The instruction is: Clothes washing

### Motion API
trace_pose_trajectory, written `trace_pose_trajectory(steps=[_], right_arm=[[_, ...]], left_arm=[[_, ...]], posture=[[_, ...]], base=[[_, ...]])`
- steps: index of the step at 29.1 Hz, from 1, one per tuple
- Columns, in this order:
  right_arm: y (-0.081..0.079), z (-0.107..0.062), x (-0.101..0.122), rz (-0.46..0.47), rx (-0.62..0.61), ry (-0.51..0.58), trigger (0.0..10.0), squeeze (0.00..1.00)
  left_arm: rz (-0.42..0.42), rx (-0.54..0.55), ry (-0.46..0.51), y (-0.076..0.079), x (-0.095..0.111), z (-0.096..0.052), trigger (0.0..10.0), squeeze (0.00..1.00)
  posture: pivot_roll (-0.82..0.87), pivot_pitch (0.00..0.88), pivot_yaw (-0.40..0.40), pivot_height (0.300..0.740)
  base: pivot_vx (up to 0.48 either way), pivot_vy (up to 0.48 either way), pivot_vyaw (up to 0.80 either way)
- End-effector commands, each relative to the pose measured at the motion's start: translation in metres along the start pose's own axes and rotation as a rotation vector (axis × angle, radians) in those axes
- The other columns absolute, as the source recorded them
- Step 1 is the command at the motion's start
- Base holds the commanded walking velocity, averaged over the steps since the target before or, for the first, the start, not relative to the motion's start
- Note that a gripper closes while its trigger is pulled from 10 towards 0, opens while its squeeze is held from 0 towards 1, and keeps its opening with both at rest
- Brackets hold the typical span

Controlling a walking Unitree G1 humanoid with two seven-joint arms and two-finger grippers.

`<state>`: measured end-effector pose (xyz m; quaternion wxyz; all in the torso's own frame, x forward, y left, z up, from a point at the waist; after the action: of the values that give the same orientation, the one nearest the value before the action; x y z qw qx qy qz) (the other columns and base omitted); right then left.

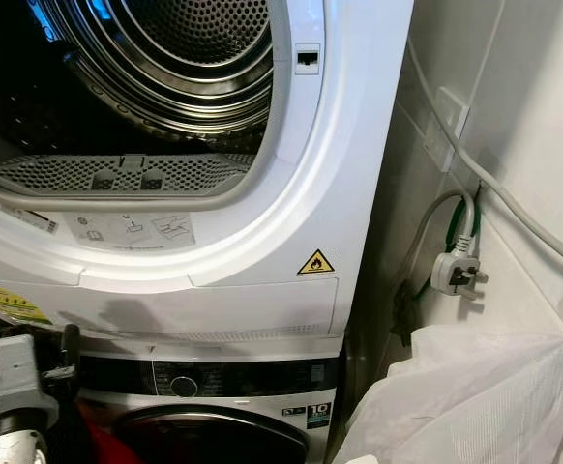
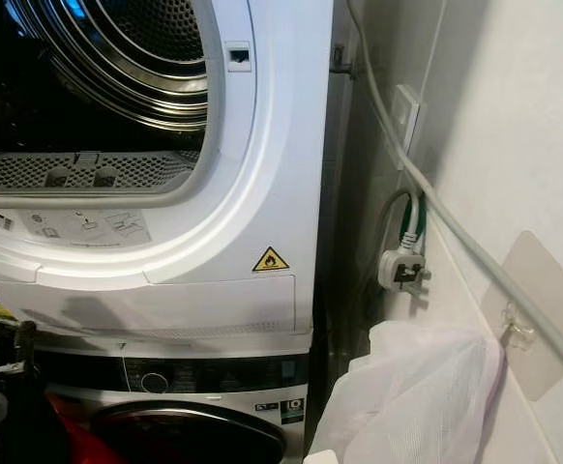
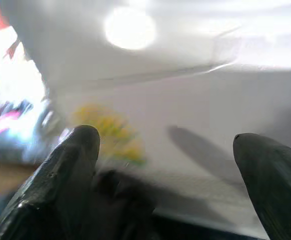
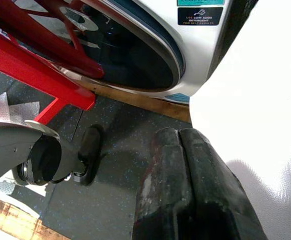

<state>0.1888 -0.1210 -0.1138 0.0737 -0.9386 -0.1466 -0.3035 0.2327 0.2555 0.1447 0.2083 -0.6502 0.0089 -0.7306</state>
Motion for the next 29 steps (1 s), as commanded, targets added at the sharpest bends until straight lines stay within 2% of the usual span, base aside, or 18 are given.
trace_pose_trajectory(steps=[1, 2, 3, 4, 6, 8, 11, 14, 17, 20, 29], right_arm=[[-0.001, 0.0, -0.001, 0.006, -0.001, -0.01, 10.0, 0.0], [-0.001, 0.0, -0.001, 0.005, 0.0, -0.011, 10.0, 0.0], [-0.001, 0.0, -0.001, 0.005, 0.0, -0.011, 10.0, 0.0], [-0.001, 0.0, -0.001, 0.001, 0.0, -0.011, 10.0, 0.0], [-0.001, 0.0, -0.001, -0.003, 0.0, -0.011, 10.0, 0.0], [-0.001, 0.0, -0.001, -0.003, -0.001, -0.011, 10.0, 0.0], [0.0, 0.0, -0.002, 0.002, -0.004, -0.011, 10.0, 0.0], [0.001, 0.0, -0.002, 0.002, -0.004, -0.013, 10.0, 0.0], [0.001, 0.0, -0.002, -0.003, -0.002, -0.014, 10.0, 0.0], [0.001, 0.0, -0.002, -0.008, -0.004, -0.013, 10.0, 0.0], [0.002, -0.001, -0.004, -0.002, -0.011, -0.019, 10.0, 0.0]], left_arm=[[0.065, -0.172, 0.093, 0.025, 0.018, -0.002, 10.0, 0.0], [0.123, -0.338, 0.155, 0.049, 0.026, -0.009, 10.0, 0.0], [0.123, -0.338, 0.155, 0.049, 0.026, -0.009, 10.0, 0.0], [0.1, -0.414, 0.188, 0.063, 0.032, -0.016, 10.0, 0.0], [0.086, -0.445, 0.211, 0.069, 0.037, -0.021, 10.0, 0.0], [0.063, -0.439, 0.219, 0.07, 0.04, -0.025, 10.0, 0.0], [0.02, -0.372, 0.208, 0.063, 0.041, -0.031, 10.0, 0.0], [-0.046, -0.378, 0.183, 0.066, 0.04, -0.036, 10.0, 0.0], [-0.072, -0.403, 0.187, 0.072, 0.043, -0.036, 10.0, 0.0], [-0.074, -0.415, 0.181, 0.076, 0.042, -0.036, 10.0, 0.0], [-0.066, -0.41, 0.174, 0.075, 0.041, -0.036, 10.0, 0.0]], posture=[[0.16, 0.0, 0.067, 0.74], [0.16, 0.0, 0.067, 0.74], [0.16, 0.0, 0.067, 0.74], [0.16, 0.0, 0.068, 0.74], [0.16, 0.0, 0.068, 0.74], [0.16, 0.0, 0.068, 0.74], [0.15, 0.0, 0.067, 0.74], [0.16, 0.0, 0.062, 0.74], [0.17, 0.0, 0.061, 0.74], [0.17, 0.0, 0.061, 0.74], [0.16, 0.0, 0.066, 0.74]], base=[[0.0, 0.0, 0.0], [0.0, 0.0, 0.0], [0.0, 0.0, 0.0], [0.0, 0.0, 0.0], [0.0, 0.0, 0.0], [0.0, 0.0, 0.0], [0.0, 0.0, 0.0], [0.0, 0.0, 0.0], [0.0, 0.0, 0.0], [0.0, 0.0, 0.0], [0.0, 0.332, 0.0]])
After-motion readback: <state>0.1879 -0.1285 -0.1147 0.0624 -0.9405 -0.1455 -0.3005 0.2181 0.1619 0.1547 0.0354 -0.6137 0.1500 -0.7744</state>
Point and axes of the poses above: a point about 5 cm out from each wrist's last joint towards the gripper, its own z axis pointing out of the wrist towards the gripper, its own x axis along the axis of the wrist's last joint, y = z × x, the point moved 3 cm from there along z, pointing out of the wrist towards the gripper, and after that the axes turned 1 degree about -z, right-handed, at the moved point
